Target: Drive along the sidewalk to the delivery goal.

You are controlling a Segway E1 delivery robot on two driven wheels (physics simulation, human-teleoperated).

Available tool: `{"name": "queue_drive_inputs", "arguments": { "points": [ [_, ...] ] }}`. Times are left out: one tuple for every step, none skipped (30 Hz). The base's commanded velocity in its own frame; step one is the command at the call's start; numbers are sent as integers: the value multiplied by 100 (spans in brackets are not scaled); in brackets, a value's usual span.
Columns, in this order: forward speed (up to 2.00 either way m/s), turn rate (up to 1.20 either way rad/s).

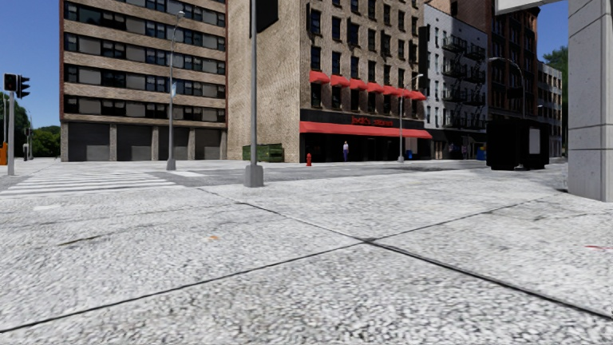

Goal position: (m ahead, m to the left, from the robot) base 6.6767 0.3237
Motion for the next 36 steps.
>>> {"name": "queue_drive_inputs", "arguments": {
  "points": [
    [200, 0],
    [200, 0],
    [200, 0],
    [200, 0],
    [200, 0],
    [200, 0],
    [200, 0],
    [200, 0],
    [200, 0],
    [200, 0],
    [200, 0],
    [200, 0],
    [200, 0],
    [200, 0],
    [200, 0],
    [200, 0],
    [200, 0],
    [200, 0],
    [200, 0],
    [200, 0],
    [200, 0],
    [200, 0],
    [200, 0],
    [200, 0],
    [200, 0],
    [200, 0],
    [200, 0],
    [200, 0],
    [200, 0],
    [200, 0],
    [200, 0],
    [200, 0],
    [200, 0],
    [200, 0],
    [200, 0],
    [200, 0]
  ]
}}
